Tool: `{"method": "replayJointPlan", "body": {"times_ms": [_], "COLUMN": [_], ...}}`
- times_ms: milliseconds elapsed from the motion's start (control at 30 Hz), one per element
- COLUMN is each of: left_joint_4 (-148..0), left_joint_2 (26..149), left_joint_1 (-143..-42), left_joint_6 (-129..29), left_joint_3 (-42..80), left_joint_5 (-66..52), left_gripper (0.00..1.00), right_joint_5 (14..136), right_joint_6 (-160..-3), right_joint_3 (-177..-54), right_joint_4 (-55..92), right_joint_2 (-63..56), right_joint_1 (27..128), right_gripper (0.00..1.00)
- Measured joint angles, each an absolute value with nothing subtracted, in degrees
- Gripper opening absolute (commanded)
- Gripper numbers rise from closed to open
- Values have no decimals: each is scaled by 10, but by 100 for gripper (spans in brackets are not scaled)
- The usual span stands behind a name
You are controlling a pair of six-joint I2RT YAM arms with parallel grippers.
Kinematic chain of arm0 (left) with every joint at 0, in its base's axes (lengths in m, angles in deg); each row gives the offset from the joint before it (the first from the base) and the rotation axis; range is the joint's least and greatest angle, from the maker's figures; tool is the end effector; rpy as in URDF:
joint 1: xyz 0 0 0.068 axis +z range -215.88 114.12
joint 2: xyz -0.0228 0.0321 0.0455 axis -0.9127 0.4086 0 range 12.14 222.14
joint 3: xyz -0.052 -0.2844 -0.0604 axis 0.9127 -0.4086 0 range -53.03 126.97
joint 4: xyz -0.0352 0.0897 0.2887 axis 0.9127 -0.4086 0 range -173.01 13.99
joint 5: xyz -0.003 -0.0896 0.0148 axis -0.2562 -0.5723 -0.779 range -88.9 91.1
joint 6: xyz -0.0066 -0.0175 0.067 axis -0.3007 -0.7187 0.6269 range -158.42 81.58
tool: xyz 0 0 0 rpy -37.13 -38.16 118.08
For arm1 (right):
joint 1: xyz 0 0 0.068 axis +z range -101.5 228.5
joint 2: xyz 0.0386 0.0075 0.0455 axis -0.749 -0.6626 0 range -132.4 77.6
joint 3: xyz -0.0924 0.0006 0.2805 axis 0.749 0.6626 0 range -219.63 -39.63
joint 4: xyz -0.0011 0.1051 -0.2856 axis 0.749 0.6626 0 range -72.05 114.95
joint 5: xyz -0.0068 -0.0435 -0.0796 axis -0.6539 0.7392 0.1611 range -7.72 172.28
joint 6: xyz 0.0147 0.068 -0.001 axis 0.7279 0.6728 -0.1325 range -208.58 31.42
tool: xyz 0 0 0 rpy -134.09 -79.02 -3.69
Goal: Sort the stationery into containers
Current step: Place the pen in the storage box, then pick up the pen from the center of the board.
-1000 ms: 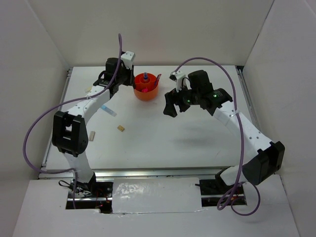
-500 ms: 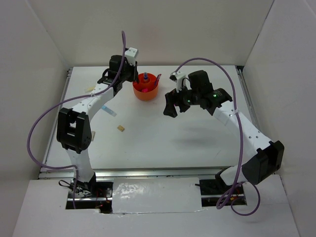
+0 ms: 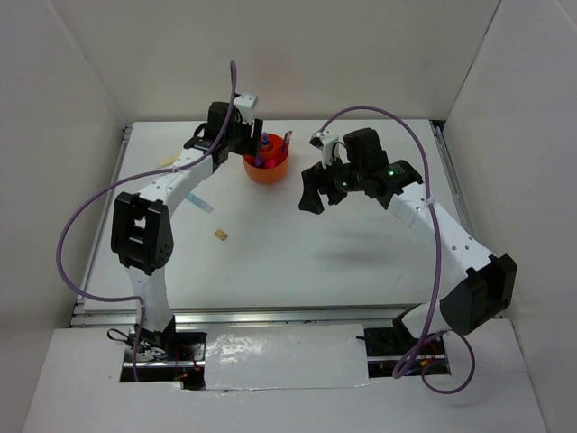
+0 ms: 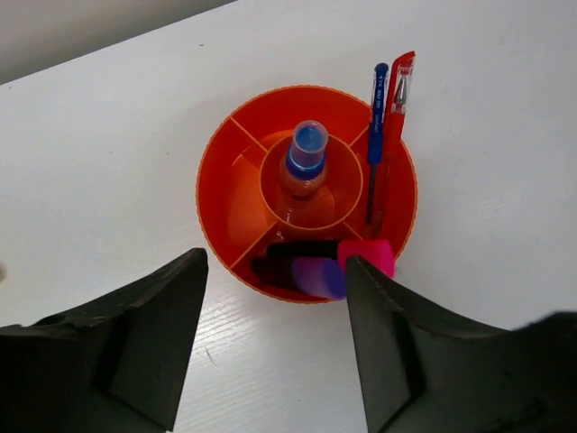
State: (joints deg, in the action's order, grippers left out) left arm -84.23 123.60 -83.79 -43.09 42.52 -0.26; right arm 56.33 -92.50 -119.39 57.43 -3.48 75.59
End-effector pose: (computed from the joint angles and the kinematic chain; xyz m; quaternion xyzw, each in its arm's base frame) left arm 0.5133 -0.1672 0.3056 0.1031 0.8329 -0.1162 0.5311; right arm 0.3107 0.1867 0.3690 -0.3269 0.8287 0.2815 0.3565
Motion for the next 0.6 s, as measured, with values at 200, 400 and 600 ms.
{"method": "replayJointPlan", "body": {"times_ms": [200, 400, 600], "left_joint_4": [-900, -993, -1059], "left_joint_2": [1195, 1156, 1206], "left_joint_1": [-785, -703, -676], "left_joint_6": [-497, -604, -677], "left_joint_3": [425, 417, 379], "left_joint_5": [33, 112, 149], "left_gripper": [68, 66, 66], "right_joint_5": [563, 558, 559], "right_joint_6": [-924, -920, -914], "right_joint_3": [-1194, -1195, -1196], "right_joint_4": [574, 571, 570], "right_joint_2": [-36, -54, -67], "right_joint_1": [755, 755, 756], "right_gripper": [90, 90, 90]}}
